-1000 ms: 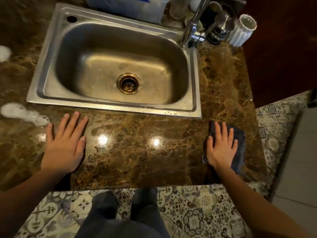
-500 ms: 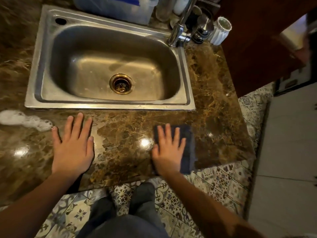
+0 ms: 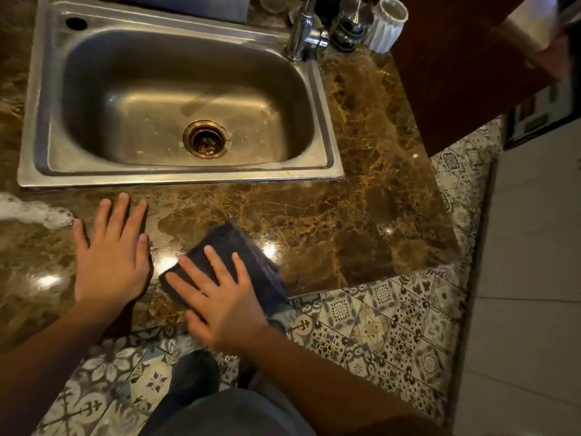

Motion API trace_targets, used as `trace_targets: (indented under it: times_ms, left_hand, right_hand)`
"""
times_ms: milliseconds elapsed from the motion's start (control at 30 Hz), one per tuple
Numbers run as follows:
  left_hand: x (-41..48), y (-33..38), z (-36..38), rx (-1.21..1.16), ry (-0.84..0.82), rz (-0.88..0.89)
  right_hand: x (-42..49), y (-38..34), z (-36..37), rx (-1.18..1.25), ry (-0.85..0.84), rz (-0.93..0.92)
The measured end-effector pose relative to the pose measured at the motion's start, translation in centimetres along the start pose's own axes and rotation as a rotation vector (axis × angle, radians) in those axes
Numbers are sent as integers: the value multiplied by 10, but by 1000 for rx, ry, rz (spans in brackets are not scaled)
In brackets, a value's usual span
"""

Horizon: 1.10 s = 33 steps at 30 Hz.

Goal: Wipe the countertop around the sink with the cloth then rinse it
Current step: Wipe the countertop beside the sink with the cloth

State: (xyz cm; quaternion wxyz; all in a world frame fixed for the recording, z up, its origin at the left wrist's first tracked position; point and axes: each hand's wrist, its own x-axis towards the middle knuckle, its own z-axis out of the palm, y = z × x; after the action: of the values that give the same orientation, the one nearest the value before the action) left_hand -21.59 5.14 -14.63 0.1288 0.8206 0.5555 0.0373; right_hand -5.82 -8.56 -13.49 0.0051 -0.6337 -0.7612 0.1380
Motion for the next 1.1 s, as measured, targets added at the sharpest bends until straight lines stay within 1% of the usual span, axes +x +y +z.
trace_targets:
  times_ms: [67, 167, 300, 367, 433, 533, 667, 733, 800, 933, 1033, 1100]
  left_hand:
    - [0, 2, -1, -4, -6, -8]
    - [1, 3, -3, 2, -12, -12]
    - [2, 4, -2, 16, -29, -29]
    - [3, 5, -3, 24, -31, -29]
    - [3, 5, -2, 28, -32, -26]
    - [3, 3, -2, 28, -31, -31]
    - [2, 5, 0, 27, -9, -19]
    - [2, 4, 0, 6, 4, -16]
    - [2, 3, 1, -2, 16, -6]
    - [0, 1, 5, 60, 12, 14]
    - [1, -1, 8, 56, 3, 10]
    - [1, -2, 9, 47, -1, 7]
  right_hand:
    - [-18, 33, -6, -43, -42, -32]
    - [-50, 100, -18, -85, -72, 10]
    - [-87, 188, -39, -62, -114, 210]
    - [-94, 220, -47, -51, -93, 296]
    - [-93, 245, -54, -31, -51, 427]
    - [-78, 259, -59, -23, 40, 722]
    - [-44, 245, -51, 32, 141, 1054]
    - [-18, 226, -50, 86, 168, 1171]
    - [9, 198, -47, 81, 169, 1164]
    - [54, 122, -37, 41, 155, 974]
    - [74, 62, -26, 7, 111, 739]
    - [78, 34, -20, -21, 88, 574]
